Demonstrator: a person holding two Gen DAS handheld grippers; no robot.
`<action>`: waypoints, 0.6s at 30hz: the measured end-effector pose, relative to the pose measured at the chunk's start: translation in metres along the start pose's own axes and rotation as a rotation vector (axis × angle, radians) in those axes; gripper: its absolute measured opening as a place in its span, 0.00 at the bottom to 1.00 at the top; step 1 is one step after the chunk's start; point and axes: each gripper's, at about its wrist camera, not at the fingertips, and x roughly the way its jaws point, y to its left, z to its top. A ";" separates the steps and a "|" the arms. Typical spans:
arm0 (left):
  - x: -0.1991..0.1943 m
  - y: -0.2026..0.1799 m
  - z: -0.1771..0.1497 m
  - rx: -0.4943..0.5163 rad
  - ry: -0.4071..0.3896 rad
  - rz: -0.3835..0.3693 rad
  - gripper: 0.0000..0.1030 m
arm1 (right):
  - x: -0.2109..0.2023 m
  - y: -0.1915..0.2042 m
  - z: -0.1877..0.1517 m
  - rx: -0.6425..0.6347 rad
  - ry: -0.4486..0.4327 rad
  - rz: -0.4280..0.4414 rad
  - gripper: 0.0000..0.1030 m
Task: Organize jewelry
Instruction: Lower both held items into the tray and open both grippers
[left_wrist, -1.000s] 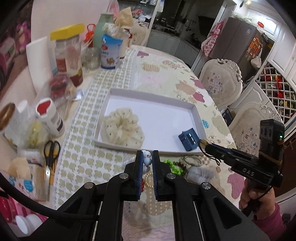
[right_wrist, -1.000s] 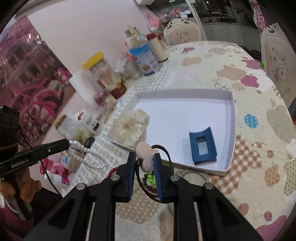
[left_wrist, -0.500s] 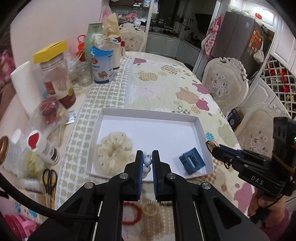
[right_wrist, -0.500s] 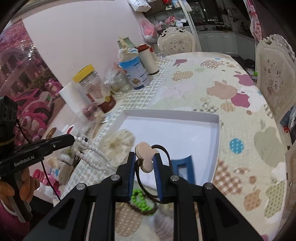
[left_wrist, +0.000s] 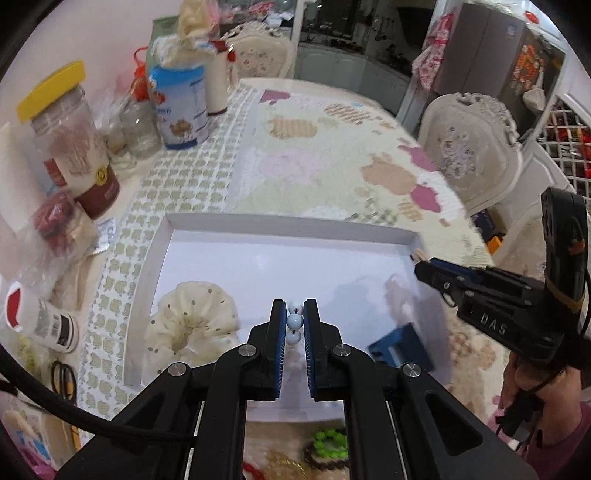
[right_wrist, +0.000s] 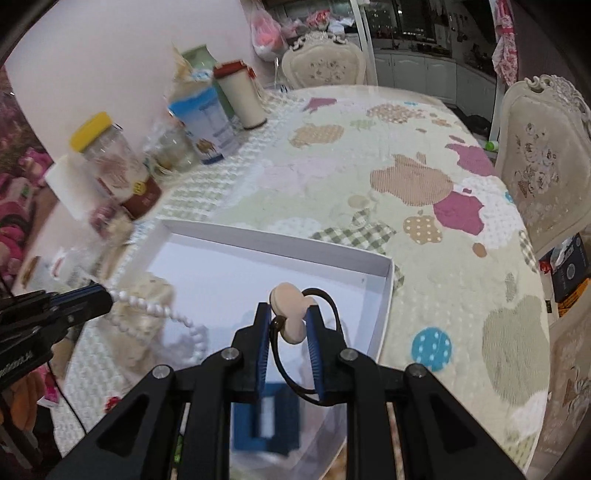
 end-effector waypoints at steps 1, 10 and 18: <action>0.005 0.003 -0.001 -0.007 0.008 0.008 0.00 | 0.008 -0.002 0.001 -0.003 0.013 -0.003 0.19; 0.034 0.039 -0.019 -0.074 0.060 0.089 0.00 | 0.068 0.000 0.001 -0.045 0.096 0.013 0.19; 0.034 0.042 -0.035 -0.088 0.078 0.095 0.26 | 0.066 0.005 -0.001 -0.047 0.121 0.063 0.45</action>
